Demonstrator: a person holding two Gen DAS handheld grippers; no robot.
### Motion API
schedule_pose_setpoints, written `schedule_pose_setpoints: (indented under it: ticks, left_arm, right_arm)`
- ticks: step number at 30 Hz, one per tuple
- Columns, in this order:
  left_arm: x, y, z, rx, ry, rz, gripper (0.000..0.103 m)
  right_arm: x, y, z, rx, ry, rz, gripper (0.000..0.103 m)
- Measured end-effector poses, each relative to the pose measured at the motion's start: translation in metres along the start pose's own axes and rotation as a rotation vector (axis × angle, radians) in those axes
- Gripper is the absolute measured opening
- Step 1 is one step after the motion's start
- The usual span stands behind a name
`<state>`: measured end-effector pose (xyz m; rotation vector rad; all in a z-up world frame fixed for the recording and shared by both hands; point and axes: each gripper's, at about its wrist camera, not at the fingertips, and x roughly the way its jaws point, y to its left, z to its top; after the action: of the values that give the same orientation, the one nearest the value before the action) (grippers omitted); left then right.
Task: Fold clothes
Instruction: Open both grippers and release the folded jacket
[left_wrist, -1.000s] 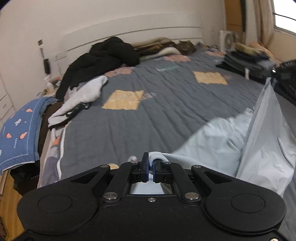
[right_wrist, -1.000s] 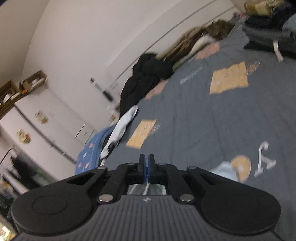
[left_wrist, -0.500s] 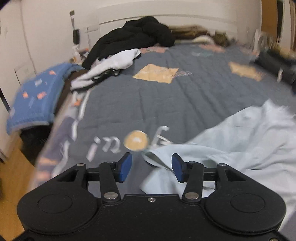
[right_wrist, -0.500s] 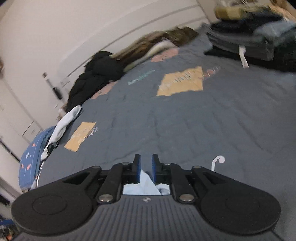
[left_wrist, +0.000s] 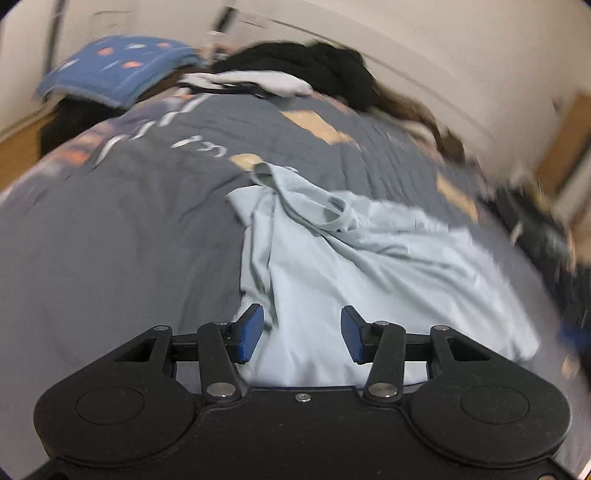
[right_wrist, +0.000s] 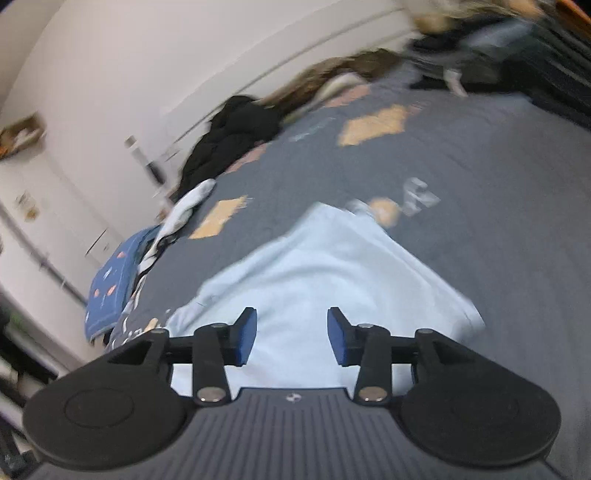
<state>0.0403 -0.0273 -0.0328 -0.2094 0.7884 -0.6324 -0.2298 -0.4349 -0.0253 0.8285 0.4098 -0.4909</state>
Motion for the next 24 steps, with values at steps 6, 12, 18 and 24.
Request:
schedule_pose_setpoints:
  ticks: [6,12,18,24]
  left_arm:
    - [-0.011,0.014,-0.036,-0.288,-0.04,-0.093,0.046]
    - [0.011,0.03,-0.052,-0.528,-0.015,-0.17,0.045]
    - [0.044,0.023,-0.06,-0.542,0.03,-0.09,0.045]
    - [0.055,0.018,-0.061,-0.551,0.009,-0.051,0.046]
  right_arm:
    - [0.008,-0.03,-0.021,0.128,0.062,0.006,0.042]
    - [0.017,-0.036,-0.027,0.232,0.073,0.046,0.043]
    - [0.029,-0.041,-0.035,0.231,0.105,0.021,0.044]
    - [0.037,-0.041,-0.039,0.209,0.139,0.012,0.044]
